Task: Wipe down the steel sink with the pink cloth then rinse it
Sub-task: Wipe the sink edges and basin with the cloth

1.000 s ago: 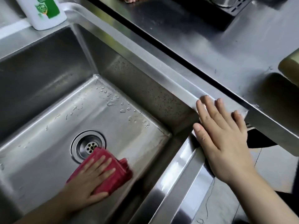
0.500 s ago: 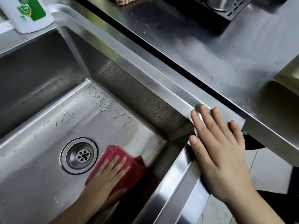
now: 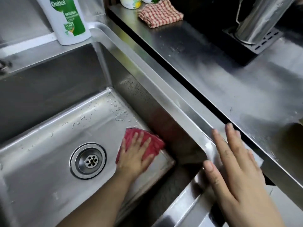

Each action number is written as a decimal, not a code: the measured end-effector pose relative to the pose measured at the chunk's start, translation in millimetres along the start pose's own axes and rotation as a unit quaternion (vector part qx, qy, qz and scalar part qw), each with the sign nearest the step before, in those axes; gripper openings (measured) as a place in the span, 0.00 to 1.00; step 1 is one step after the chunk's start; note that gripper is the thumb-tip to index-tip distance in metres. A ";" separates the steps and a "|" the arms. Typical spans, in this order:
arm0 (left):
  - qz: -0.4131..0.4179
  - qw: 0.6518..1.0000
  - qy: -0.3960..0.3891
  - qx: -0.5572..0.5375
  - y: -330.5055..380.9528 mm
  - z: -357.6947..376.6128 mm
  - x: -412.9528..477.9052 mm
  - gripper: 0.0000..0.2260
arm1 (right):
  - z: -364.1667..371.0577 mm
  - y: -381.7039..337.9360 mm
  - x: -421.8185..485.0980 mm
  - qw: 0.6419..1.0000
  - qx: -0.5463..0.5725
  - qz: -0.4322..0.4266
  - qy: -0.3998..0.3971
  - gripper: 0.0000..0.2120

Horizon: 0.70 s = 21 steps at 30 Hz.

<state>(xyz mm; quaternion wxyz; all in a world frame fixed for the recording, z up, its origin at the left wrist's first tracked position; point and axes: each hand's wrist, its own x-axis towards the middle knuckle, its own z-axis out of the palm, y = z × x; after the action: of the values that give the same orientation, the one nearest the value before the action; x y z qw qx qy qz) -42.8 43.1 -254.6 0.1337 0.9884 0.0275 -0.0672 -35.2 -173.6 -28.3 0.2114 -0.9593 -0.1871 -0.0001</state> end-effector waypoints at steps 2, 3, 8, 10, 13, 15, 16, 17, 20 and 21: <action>-0.132 0.990 0.051 -0.006 -27.3 -7.6 22.0 0.33 | -7.5 0.0 37.0 0.997 0.029 -0.069 -0.017 0.29; -0.189 0.980 0.055 -0.004 -43.1 -13.4 35.0 0.34 | -6.6 -1.5 59.5 0.993 0.026 -0.113 -0.031 0.28; -0.254 0.966 0.047 0.000 -76.5 -32.8 68.2 0.36 | 17.4 -11.6 160.1 0.962 -0.055 -0.250 -0.097 0.29; -0.189 0.980 0.060 0.018 -60.7 -25.7 54.9 0.35 | 22.2 -8.2 177.0 0.956 -0.058 -0.256 -0.130 0.31; -0.010 0.999 0.015 0.033 -19.3 -5.4 4.2 0.33 | 26.1 -5.4 178.7 0.945 -0.040 -0.274 -0.175 0.32; 0.102 0.994 -0.017 0.036 6.5 6.6 -29.8 0.32 | 27.3 -3.7 177.7 0.943 -0.014 -0.272 -0.191 0.32; 0.135 0.990 -0.023 0.037 10.9 8.9 -38.9 0.32 | 28.3 -3.2 178.0 0.943 -0.005 -0.271 -0.193 0.32; 0.152 0.987 -0.021 0.040 7.9 9.4 -40.7 0.31 | 29.8 -3.0 178.8 0.943 -0.001 -0.272 -0.190 0.32; 0.088 0.994 0.001 0.058 -21.9 3.4 -19.5 0.30 | 35.3 -3.0 181.2 0.943 0.001 -0.282 -0.178 0.29; 0.016 0.998 0.016 0.060 -37.7 -0.3 -7.5 0.31 | 36.9 -2.3 181.4 0.943 0.003 -0.285 -0.170 0.29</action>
<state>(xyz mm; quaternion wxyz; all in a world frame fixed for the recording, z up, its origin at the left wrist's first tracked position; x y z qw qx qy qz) -52.9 79.2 -263.1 0.0752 0.9958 0.0093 -0.0506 129.8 -91.6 -46.6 0.1702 -0.8511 -0.4857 0.1033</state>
